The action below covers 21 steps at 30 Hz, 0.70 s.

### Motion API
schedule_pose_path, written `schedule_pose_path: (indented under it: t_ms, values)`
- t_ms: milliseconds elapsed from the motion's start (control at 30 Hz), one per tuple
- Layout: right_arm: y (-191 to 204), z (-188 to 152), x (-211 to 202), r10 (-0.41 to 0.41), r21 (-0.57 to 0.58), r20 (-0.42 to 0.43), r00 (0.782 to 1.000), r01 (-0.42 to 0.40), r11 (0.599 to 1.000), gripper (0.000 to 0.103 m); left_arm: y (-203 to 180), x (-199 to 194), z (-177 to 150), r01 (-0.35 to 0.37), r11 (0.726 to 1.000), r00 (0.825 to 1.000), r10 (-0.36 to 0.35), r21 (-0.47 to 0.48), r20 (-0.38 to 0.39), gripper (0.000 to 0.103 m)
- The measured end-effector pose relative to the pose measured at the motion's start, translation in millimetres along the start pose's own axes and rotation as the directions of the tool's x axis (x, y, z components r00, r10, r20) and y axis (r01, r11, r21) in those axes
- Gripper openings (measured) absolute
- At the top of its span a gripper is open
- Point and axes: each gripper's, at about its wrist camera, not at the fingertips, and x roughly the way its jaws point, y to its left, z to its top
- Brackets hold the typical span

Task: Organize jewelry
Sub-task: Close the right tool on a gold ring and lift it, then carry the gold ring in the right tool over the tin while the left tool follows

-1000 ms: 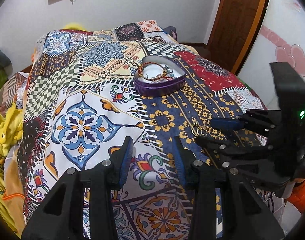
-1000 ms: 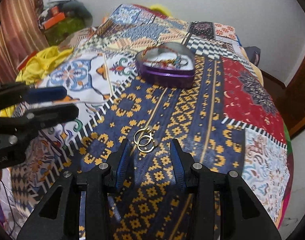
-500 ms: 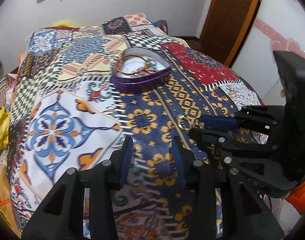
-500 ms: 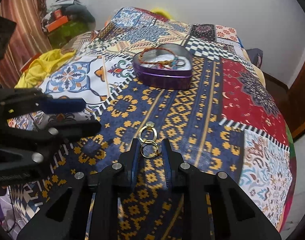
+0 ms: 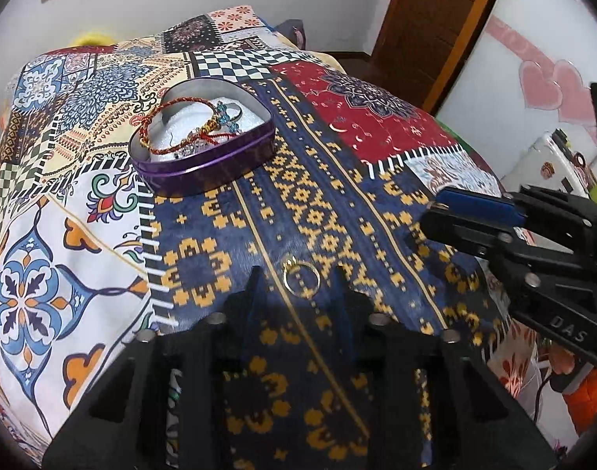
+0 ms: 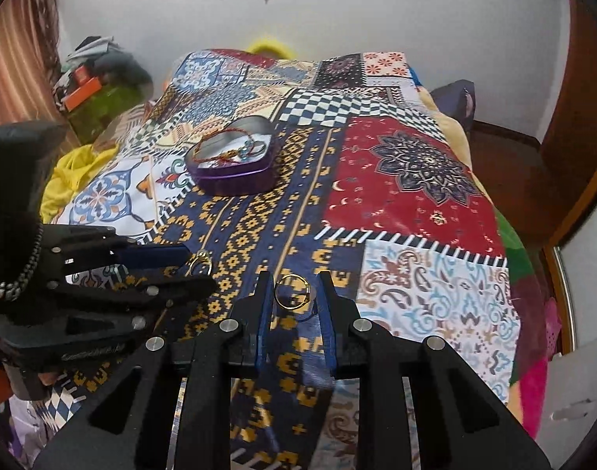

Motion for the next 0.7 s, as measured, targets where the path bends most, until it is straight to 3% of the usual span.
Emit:
schedule_pose_path:
  t_ms: [33,100,133,700]
  values:
    - [-0.9,0.1,-0.3,0.002,0.004,0.002,1.000,-0.002,1.000,0.020,-0.4,0.5,0.1,0.000,1.000,1.000,0.000,0.000,-0.001,0.017]
    - [-1.5,0.0,-0.6,0.004,0.006,0.004,1.000,-0.004,1.000,0.020,0.1,-1.3,-0.1,0.005,1.000,1.000,-0.005,0.006,0.002,0.014]
    - [-0.4,-0.2,-1.0,0.005,0.005,0.006,1.000,-0.005,1.000,0.020,0.4,-3.5,-0.6,0.004,1.000,1.000,-0.004,0.012,0.005,0.003]
    - [13.9,20.1,-11.5,0.013,-0.015,0.067,0.998,-0.012,1.000,0.020,19.6,-49.2,6.2,-0.051,0.999,0.991,0.050,-0.001,0.123,0.003]
